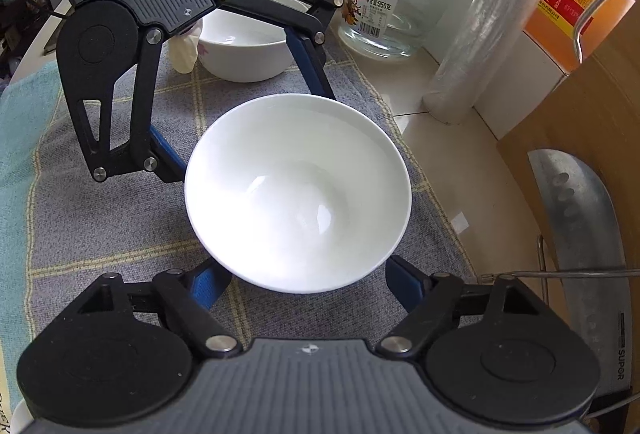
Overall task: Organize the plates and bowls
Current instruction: 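Close both grippers on the white bowl rim and lift it, then carry the white bowl with both grippers over the large white bowl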
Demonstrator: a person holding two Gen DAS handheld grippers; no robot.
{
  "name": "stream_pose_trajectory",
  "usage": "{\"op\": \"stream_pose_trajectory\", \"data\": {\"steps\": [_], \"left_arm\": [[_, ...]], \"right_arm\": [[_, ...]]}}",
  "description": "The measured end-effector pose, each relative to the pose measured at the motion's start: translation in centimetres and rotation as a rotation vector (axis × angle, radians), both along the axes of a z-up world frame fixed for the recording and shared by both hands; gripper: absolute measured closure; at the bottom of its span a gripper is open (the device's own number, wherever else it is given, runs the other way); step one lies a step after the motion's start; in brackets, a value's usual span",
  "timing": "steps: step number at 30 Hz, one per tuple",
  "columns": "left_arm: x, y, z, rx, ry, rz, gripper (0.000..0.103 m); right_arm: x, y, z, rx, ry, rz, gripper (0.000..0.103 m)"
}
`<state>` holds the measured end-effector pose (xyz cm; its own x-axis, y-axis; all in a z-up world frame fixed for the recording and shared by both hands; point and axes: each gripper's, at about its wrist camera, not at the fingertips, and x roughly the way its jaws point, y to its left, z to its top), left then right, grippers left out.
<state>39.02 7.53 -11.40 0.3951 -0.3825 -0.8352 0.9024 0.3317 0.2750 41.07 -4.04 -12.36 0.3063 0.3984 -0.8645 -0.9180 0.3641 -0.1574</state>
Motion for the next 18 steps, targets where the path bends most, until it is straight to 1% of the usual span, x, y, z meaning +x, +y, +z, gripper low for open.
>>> {"op": "stream_pose_trajectory", "data": {"steps": [7,11,18], "left_arm": [[-0.1,-0.1,0.1,0.007,-0.018,-0.049,0.018],[0.1,-0.1,0.1,0.003,-0.017,-0.050,0.019],[-0.6,-0.1,0.6,0.006,-0.028,-0.058,0.019]], "right_arm": [[-0.8,0.0,0.5,-0.011,-0.028,0.018,0.017],[-1.2,0.0,1.1,0.001,-0.032,0.023,0.020],[-1.8,-0.1,1.6,0.004,-0.035,0.017,0.020]]}}
